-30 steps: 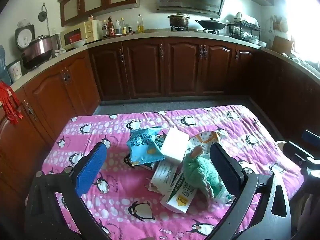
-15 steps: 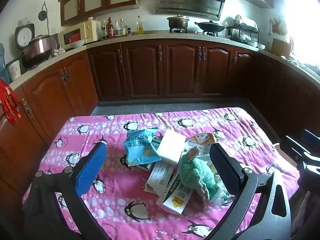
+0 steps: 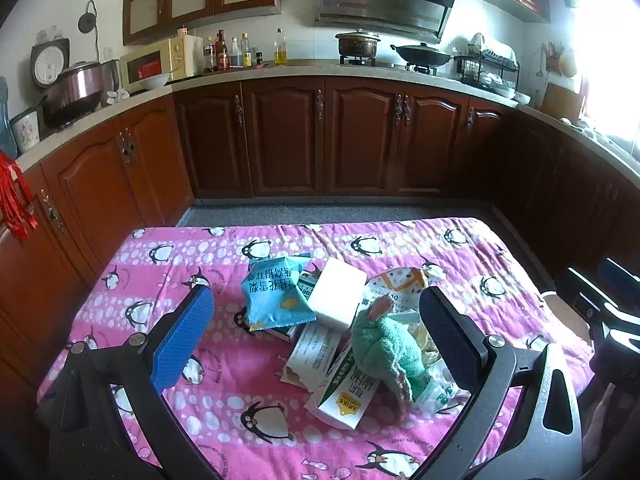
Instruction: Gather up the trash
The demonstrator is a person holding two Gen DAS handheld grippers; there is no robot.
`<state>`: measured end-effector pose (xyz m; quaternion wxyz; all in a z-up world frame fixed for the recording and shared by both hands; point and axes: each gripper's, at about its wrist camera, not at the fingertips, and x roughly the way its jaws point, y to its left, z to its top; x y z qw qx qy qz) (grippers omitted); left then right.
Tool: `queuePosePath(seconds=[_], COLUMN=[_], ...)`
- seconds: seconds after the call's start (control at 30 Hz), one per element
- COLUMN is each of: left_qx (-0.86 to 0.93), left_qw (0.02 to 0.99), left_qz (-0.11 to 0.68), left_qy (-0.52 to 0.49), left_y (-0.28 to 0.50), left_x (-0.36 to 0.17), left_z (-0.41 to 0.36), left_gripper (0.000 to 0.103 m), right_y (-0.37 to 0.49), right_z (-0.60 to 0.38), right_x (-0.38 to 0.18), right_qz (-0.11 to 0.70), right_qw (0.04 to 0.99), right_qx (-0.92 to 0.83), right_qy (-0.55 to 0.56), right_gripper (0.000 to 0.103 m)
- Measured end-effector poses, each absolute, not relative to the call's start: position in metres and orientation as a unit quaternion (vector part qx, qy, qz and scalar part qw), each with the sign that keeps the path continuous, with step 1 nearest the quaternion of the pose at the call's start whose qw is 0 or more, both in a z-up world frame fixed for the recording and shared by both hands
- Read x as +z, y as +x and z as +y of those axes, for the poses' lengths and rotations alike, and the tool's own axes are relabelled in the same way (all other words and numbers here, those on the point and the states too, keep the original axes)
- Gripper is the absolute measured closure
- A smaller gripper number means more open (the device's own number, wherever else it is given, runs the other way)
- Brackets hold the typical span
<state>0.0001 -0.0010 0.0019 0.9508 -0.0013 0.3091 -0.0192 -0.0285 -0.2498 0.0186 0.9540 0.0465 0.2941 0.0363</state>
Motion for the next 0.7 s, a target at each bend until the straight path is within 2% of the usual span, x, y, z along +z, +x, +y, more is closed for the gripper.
queuePosePath(seconds=[0.7], left_qx=[-0.027], left_qw=[0.954], left_qz=[0.300], left_qy=[-0.002], left_y=[-0.0038], left_x=[0.0029], left_z=[-0.0013], left_gripper=[0.001], right_y=[-0.0278], right_z=[-0.2476], right_x=[0.0169], right_qz=[0.296], right_qw=[0.954], right_qx=[0.033], right_qy=[0.045], right_gripper=[0.002])
